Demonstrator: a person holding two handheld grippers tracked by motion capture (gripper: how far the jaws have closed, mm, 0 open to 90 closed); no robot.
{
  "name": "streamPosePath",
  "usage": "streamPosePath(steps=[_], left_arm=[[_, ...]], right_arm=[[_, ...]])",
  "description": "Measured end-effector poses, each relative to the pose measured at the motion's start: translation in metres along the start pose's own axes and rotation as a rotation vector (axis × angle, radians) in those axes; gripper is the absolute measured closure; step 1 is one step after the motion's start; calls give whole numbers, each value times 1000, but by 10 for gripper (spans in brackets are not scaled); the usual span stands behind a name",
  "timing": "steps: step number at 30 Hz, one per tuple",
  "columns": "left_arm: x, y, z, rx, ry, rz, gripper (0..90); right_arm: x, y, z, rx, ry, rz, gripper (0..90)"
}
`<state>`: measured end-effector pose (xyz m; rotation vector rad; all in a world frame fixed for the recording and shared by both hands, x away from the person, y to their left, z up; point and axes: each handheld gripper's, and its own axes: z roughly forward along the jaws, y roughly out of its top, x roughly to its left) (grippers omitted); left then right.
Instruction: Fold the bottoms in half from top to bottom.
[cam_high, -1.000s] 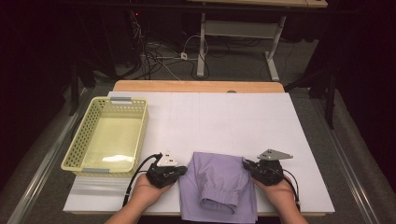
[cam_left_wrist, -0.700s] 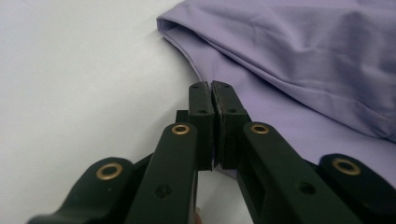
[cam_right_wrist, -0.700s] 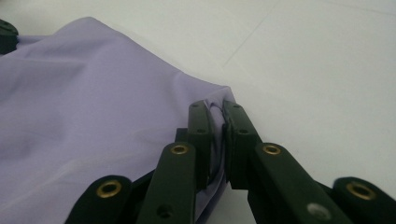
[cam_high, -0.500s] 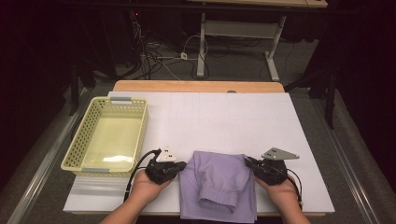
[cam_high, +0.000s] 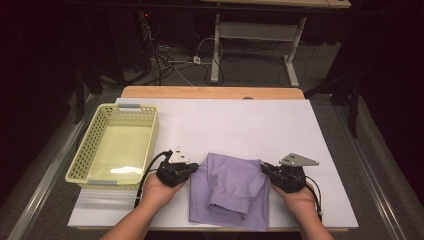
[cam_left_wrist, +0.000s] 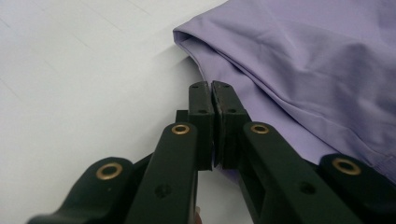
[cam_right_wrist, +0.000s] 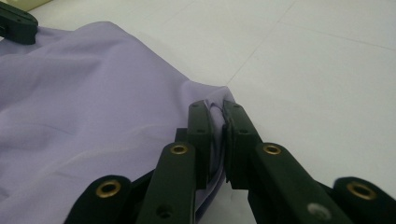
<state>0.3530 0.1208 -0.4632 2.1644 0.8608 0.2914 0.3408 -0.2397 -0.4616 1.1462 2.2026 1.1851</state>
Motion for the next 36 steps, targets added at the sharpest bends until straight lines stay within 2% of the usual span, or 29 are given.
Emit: streamPosePath(steps=[5, 13, 19, 25, 29, 32, 33, 36], left_arm=[[8, 6, 5, -12, 15, -24, 853], [22, 20, 14, -11, 63, -42, 853], [33, 34, 18, -12, 103, -37, 853], [45, 46, 21, -16, 140, -57, 853], [51, 45, 30, -1, 148, -75, 852], [54, 41, 37, 25, 146, -94, 849], [55, 40, 39, 34, 146, -93, 849], [56, 37, 42, 28, 149, -106, 764]], right_arm=[[-5, 2, 8, -4, -6, 15, 831], [-14, 11, 23, -3, -23, 17, 831], [-20, 24, 35, -12, -38, 18, 831], [-28, 41, 44, -25, -50, 30, 827], [-32, 47, 55, -15, -62, 29, 826], [-37, 44, 69, 16, -71, 42, 821], [-37, 44, 69, 16, -71, 42, 821], [-40, 39, 78, 47, -78, 51, 791]])
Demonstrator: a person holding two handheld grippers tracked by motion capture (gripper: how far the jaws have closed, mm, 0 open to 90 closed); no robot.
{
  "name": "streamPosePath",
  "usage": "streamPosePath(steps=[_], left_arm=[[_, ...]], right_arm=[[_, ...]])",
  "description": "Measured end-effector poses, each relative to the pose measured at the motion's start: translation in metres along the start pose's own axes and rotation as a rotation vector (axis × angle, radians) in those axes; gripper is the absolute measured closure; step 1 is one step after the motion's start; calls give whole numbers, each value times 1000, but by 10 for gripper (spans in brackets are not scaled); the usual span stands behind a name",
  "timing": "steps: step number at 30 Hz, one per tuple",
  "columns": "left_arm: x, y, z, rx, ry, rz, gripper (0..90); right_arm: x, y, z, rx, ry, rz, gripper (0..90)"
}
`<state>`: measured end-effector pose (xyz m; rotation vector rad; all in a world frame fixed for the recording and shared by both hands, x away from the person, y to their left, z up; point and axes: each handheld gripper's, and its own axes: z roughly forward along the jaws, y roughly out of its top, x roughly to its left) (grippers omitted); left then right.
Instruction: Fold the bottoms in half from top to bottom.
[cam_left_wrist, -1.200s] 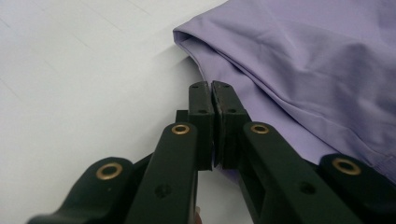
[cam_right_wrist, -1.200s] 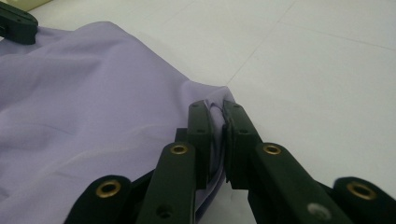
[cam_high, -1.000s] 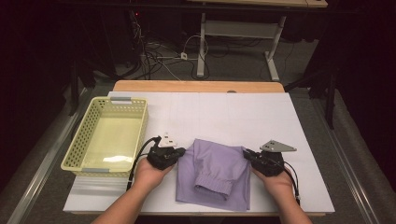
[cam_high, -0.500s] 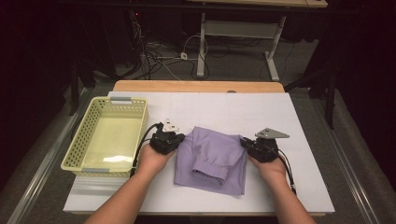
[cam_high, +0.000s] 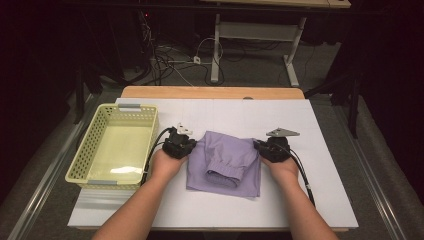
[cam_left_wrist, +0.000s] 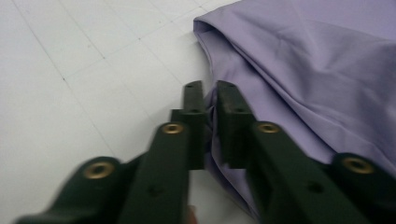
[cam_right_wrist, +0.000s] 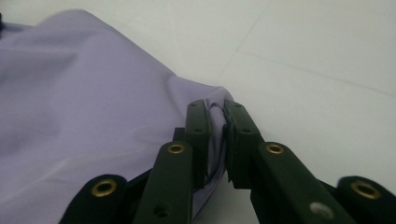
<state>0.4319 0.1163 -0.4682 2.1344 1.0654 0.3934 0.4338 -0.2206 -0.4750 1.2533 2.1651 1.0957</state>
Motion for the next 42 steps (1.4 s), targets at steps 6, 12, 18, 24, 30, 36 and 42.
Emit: streamPosePath(steps=[6, 12, 18, 24, 30, 36, 42], left_arm=[[-6, -5, -13, -70, -47, 18, 539], [-19, -23, -43, -143, -73, 44, 497], [-41, -49, -67, -227, -150, 45, 450], [-68, -68, -58, -202, -208, 102, 398], [-75, -60, -39, -171, -202, 160, 535], [-74, -58, -36, -147, -190, 160, 745], [-74, -59, -39, -150, -176, 160, 816]], right_arm=[[-2, 0, -6, -8, -9, 7, 545], [8, -2, -40, -67, 16, -10, 510], [35, -25, -71, -88, 65, -39, 510], [60, -42, -82, -100, 115, -70, 504], [87, -51, -75, -94, 247, -83, 349], [99, -48, -52, 4, 197, -138, 347], [101, -49, -44, 57, 196, -171, 503]])
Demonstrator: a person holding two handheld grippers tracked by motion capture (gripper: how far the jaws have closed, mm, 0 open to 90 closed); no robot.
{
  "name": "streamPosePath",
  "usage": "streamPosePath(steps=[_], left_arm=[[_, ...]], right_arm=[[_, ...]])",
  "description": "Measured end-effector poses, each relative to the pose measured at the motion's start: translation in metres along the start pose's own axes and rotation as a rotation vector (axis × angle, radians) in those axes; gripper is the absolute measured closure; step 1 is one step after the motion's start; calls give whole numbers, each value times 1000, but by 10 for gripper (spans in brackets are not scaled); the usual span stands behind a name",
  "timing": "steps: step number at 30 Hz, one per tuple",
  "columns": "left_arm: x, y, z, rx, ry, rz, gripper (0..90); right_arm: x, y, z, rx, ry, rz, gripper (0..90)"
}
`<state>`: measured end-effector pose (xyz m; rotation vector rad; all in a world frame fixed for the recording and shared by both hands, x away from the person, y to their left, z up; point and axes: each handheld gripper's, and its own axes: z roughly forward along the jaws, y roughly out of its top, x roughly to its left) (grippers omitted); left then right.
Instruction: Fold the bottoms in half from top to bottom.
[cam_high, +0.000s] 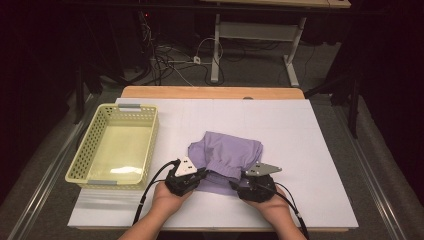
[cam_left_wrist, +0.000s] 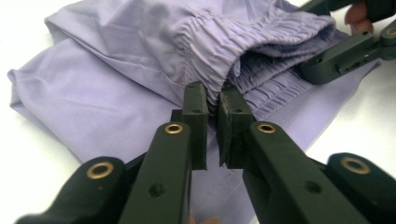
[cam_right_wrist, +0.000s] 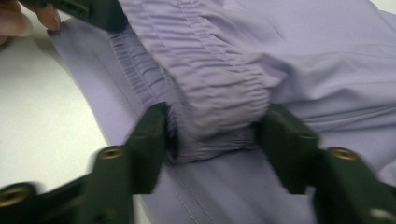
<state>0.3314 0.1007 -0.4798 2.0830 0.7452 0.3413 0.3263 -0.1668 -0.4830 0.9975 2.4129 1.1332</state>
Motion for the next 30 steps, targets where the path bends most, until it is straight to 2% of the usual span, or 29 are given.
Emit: streamPosePath(steps=[3, 7, 12, 19, 30], left_arm=[[2, 2, -7, -22, 5, -7, 830], [2, 2, -17, -34, 12, -8, 830], [0, 0, -27, -37, 16, -9, 830], [0, -12, -34, -4, 25, -20, 830], [1, -27, -34, 49, 21, -36, 826]], right_arm=[[0, 1, -4, -28, 28, 15, 541], [6, 4, -11, -61, 35, -3, 550], [16, 4, -13, -72, 39, -27, 550], [29, 2, -9, -62, 40, -57, 549], [35, -3, -1, -29, 53, -80, 522]])
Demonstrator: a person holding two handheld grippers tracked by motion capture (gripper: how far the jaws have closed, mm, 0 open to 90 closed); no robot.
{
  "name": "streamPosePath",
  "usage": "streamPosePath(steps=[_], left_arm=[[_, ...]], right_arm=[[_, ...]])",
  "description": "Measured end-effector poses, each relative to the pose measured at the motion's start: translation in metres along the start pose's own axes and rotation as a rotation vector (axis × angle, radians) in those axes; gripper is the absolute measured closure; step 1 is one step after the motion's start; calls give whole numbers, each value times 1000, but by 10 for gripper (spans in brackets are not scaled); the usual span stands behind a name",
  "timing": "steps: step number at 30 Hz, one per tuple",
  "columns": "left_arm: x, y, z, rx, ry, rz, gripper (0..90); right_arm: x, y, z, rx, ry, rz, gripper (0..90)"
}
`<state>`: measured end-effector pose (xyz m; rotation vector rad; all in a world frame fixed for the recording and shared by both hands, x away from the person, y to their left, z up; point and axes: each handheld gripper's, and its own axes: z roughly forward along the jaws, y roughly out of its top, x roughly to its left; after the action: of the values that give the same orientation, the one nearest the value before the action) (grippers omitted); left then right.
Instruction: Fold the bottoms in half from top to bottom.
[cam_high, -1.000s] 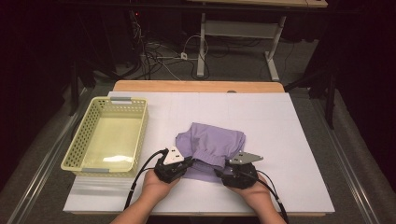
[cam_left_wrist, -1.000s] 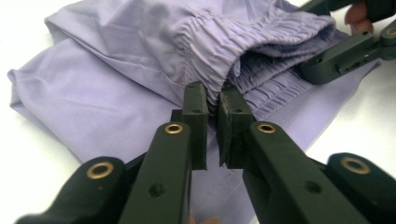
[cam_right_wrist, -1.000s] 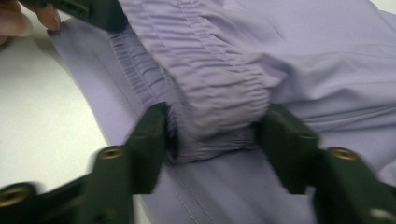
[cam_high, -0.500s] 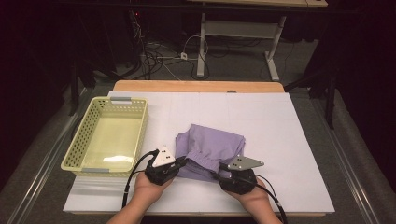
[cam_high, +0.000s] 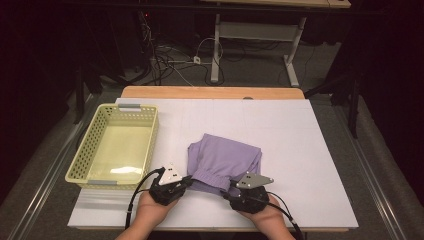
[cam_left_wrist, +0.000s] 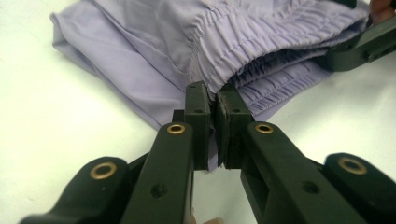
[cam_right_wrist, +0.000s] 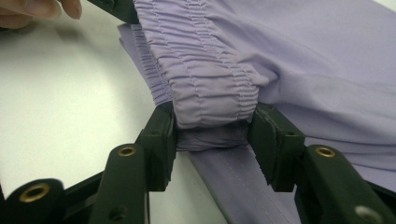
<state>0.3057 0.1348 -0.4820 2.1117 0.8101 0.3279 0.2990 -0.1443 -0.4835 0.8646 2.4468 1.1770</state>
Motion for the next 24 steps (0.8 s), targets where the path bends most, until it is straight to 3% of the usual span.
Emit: streamPosePath(steps=[4, 9, 12, 13, 16, 18, 21, 23, 24], left_arm=[[1, -1, 0, -3, -9, -12, 792], [2, 0, -7, -35, -29, -35, 614], [4, 3, -13, -53, -41, -80, 508], [5, 4, -15, -66, -39, -76, 504], [3, 4, -19, -92, -22, -77, 384], [0, 0, -18, -96, -20, -56, 321], [-2, -8, -15, -135, -19, -65, 234], [-2, -5, -14, -119, -29, -52, 205], [-2, -3, -16, -123, -12, -43, 161]], right_arm=[[-1, 0, -1, -7, 5, 4, 496], [-4, 1, -9, -52, 26, 27, 417], [-7, 2, -20, -101, 19, 40, 366], [-9, 2, -24, -116, 17, 46, 349], [-16, 1, -34, -168, -7, 62, 307], [-24, 1, -40, -207, -13, 85, 274], [-34, -2, -44, -197, -47, 92, 208], [-38, -7, -48, -203, -70, 106, 185], [-39, -11, -50, -218, -79, 117, 174]])
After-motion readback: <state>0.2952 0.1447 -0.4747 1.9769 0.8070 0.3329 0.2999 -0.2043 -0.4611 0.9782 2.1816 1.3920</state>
